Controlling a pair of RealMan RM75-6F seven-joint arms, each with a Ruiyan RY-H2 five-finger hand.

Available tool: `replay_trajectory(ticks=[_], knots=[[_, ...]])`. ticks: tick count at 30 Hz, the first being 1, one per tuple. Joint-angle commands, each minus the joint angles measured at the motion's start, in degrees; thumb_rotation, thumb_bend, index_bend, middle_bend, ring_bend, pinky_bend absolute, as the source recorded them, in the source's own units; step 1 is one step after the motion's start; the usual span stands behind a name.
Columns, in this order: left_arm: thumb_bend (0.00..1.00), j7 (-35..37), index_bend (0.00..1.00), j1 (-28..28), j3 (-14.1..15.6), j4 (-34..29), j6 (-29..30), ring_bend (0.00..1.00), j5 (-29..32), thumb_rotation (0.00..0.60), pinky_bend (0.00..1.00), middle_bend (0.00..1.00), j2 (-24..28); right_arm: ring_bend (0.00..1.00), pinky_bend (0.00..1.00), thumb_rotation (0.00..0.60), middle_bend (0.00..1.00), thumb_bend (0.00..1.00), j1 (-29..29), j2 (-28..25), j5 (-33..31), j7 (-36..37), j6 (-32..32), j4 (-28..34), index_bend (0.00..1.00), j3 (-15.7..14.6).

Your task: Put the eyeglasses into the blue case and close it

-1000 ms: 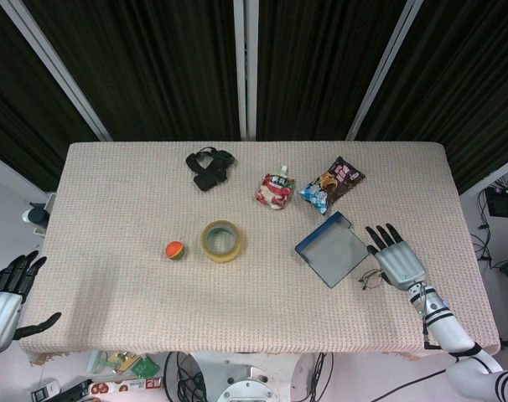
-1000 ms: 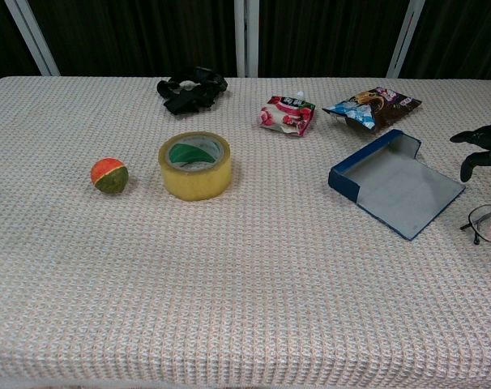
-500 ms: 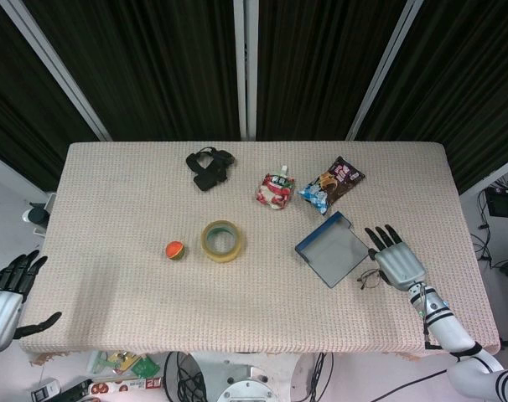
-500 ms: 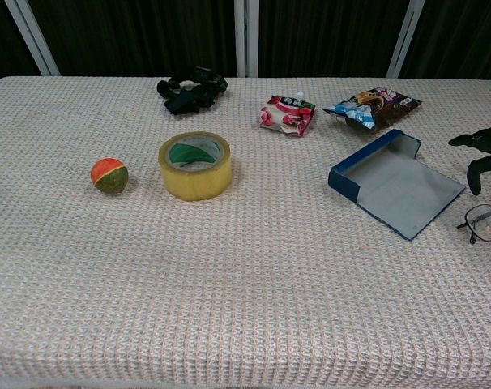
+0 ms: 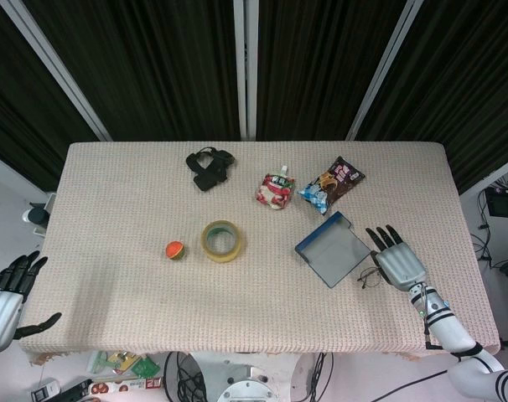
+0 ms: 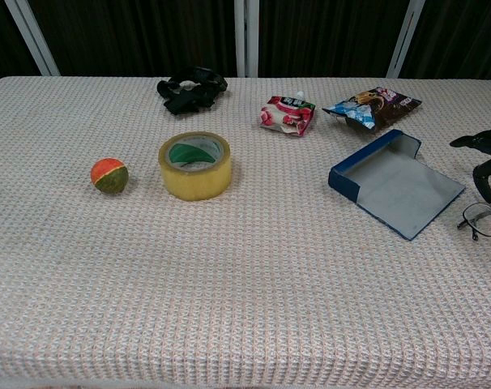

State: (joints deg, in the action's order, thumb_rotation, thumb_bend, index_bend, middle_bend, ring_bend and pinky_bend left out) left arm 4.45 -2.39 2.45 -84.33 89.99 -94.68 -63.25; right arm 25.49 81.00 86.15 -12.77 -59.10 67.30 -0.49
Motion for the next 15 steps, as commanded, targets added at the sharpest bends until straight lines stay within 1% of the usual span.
replay_trajectory(ticks=[1,6,10,15], knots=[[0.13,0.02,0.03,0.01,0.01,0.02,-0.02,0.06,0.03,0.472,0.19,0.04,0.01,0.0,0.0,0.6,0.0,0.34,0.0,0.12,0.06,0.18,-0.17,-0.16,0.58,-0.04],[0.13,0.09,0.03,0.02,0.03,0.04,-0.07,0.06,0.08,0.47,0.19,0.04,0.05,0.0,0.0,0.6,0.0,0.38,0.01,0.39,0.26,0.77,-0.9,-0.48,0.64,0.09],[0.13,0.2,0.03,0.1,0.07,0.14,-0.09,0.06,0.18,0.47,0.19,0.04,0.02,0.0,0.0,0.6,0.0,0.42,0.0,0.61,0.55,1.44,-1.64,-0.64,0.66,0.21],[0.13,0.38,0.03,0.27,0.09,0.31,0.2,0.06,0.17,0.472,0.19,0.04,0.08,0.0,0.0,0.6,0.0,0.43,0.3,0.54,1.38,1.91,-2.99,0.44,0.68,0.57]])
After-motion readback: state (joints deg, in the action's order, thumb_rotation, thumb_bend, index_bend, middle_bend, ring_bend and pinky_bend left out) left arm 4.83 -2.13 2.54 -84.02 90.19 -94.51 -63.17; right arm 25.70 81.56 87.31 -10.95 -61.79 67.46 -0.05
